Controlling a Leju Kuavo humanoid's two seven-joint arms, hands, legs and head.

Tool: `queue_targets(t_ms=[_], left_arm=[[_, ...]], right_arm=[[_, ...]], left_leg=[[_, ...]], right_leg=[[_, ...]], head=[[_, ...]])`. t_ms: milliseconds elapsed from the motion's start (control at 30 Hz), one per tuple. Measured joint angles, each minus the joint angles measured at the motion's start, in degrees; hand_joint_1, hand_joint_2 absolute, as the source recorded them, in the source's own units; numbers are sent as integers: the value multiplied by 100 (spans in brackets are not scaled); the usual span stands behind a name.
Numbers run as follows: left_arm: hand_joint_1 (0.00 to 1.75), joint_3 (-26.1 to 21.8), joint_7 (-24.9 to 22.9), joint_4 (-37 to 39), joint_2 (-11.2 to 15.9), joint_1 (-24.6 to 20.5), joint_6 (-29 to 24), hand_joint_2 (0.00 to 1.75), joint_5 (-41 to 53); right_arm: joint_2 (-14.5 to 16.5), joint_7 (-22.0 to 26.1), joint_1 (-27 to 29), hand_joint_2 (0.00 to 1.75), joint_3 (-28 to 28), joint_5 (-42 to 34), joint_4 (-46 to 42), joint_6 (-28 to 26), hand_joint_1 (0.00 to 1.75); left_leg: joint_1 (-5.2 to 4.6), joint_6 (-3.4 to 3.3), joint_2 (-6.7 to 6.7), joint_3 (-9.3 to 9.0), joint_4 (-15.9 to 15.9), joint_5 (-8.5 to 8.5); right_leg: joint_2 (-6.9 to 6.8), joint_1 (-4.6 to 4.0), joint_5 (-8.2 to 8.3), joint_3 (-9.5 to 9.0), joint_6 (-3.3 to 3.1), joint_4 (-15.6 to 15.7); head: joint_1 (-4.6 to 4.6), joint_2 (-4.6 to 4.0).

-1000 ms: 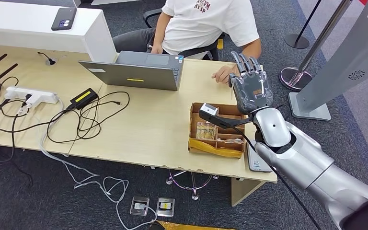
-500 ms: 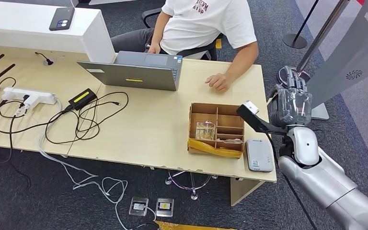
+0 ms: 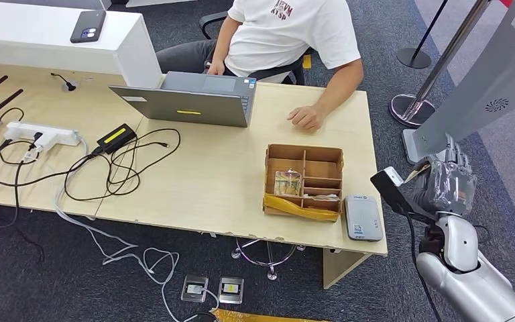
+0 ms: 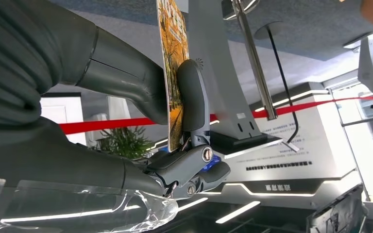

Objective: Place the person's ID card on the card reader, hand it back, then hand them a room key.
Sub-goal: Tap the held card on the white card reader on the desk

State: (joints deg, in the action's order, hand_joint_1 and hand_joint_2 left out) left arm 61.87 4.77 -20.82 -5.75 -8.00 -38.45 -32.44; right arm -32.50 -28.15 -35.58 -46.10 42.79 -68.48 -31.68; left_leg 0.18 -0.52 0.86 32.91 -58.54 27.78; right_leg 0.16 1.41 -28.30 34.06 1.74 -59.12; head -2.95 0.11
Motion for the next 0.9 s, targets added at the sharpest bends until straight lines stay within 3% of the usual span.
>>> queue_targets(t_ms=[300, 600, 900], left_arm=[[0, -68, -151, 3, -3, 2, 2, 0, -126], [0, -62, -221, 3, 4, -17, 2, 0, -362], [0, -59, -236, 3, 5, -20, 2, 0, -428]], right_arm=[[60, 266, 298, 175, 94, 224, -136, 431, 175], [503, 699, 330, 175, -105, 92, 16, 667, 175], [822, 834, 379, 175, -267, -54, 253, 685, 175]], left_leg=[[1, 0, 0, 1, 1, -1], [4, 0, 2, 3, 2, -1], [3, 0, 3, 3, 2, -1]], right_leg=[[0, 0, 0, -1, 0, -2], [-1, -2, -1, 0, -1, -2], [-2, -2, -1, 0, -1, -2]], head=[[1, 0], [1, 0], [0, 0]])
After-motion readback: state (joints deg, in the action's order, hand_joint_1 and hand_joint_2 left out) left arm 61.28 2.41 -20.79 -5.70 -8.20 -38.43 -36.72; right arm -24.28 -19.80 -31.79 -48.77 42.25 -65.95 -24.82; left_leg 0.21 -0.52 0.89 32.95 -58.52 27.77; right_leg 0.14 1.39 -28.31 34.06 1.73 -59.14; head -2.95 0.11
